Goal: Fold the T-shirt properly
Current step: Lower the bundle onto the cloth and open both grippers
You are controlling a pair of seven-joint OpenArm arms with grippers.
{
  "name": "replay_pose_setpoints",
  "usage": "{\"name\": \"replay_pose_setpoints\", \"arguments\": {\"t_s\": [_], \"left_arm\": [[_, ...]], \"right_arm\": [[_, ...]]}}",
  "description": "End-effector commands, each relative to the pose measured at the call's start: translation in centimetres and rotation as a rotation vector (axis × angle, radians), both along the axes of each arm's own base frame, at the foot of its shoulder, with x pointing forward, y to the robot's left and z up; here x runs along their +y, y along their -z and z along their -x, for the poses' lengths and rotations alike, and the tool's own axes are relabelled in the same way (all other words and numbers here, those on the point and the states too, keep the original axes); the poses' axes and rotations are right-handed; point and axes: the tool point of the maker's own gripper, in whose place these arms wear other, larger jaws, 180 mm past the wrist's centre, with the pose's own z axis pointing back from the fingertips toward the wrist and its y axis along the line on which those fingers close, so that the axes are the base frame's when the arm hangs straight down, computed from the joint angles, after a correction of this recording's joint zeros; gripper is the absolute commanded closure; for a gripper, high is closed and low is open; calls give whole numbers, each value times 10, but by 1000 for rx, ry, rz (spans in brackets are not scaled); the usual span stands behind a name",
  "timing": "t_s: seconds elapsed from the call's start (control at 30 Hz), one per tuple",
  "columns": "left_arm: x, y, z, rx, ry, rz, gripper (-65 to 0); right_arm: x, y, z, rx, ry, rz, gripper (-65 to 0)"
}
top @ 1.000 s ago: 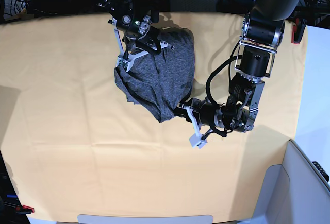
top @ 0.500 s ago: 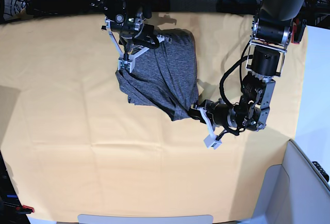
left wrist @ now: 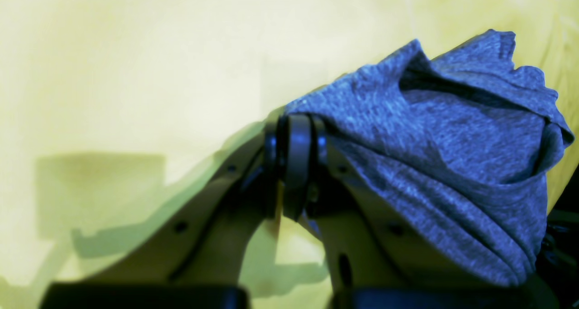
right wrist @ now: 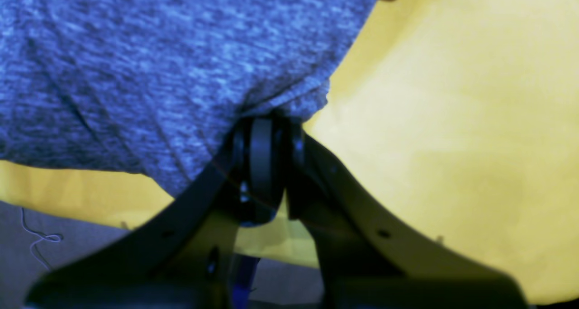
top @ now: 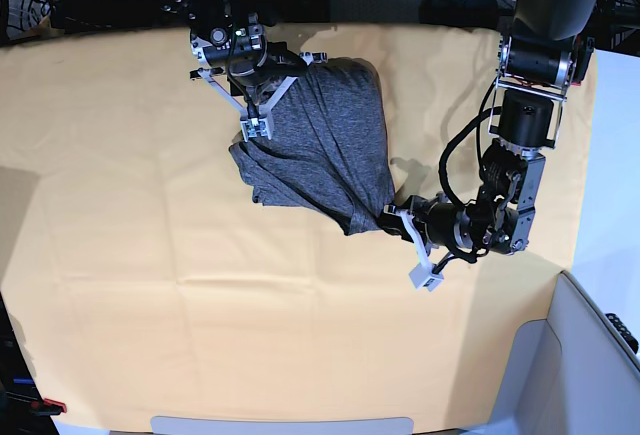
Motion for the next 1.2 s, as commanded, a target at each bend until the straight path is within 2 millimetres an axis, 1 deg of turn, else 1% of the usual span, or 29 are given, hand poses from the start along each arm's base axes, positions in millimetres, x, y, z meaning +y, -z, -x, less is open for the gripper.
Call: {"name": "replay_pose_setpoints", "arguments": {"t_s": [0.0,0.27,0.33,0.37,0.4,0.43,0.47,0.6,0.77,0.93,1.07,1.17], "left_arm": [[6,-23,-22,-75,-32,14,-6],[5,-23,-22,-75,-30,17,-13],[5,-23,-22,-75,-30,17,-66],[5,-23,-22,-75,-30,17,-109],[5,-23,-22,-76,-31,18,-143],[5,-24,-22,-78,-32,18,-156],[4,-24,-23,-84,-35,22,-159],[6,-26,-26,-97,-44,26,-155],[7,-26,-26,-98,-45,25,-155],[7,-26,-26,-98,-43,25,-156],[7,-26,-26,-98,-43,25,-156],[7,-26,-26,-98,-43,25,-156]], "right_arm": [[-5,1,4,18,5,23,-17],[-4,1,4,19,4,21,-21],[-4,1,4,19,4,21,-24],[-4,1,4,19,4,21,-40],[-4,1,4,19,4,21,-79],[-5,2,5,21,7,23,-104],[-6,1,4,22,28,20,-116],[-10,1,0,36,148,7,-119],[-10,0,0,35,149,6,-119],[-7,-12,-1,15,146,-14,-120],[-7,-14,-2,11,145,-16,-120],[-8,-14,-4,16,200,-24,-120]]}}
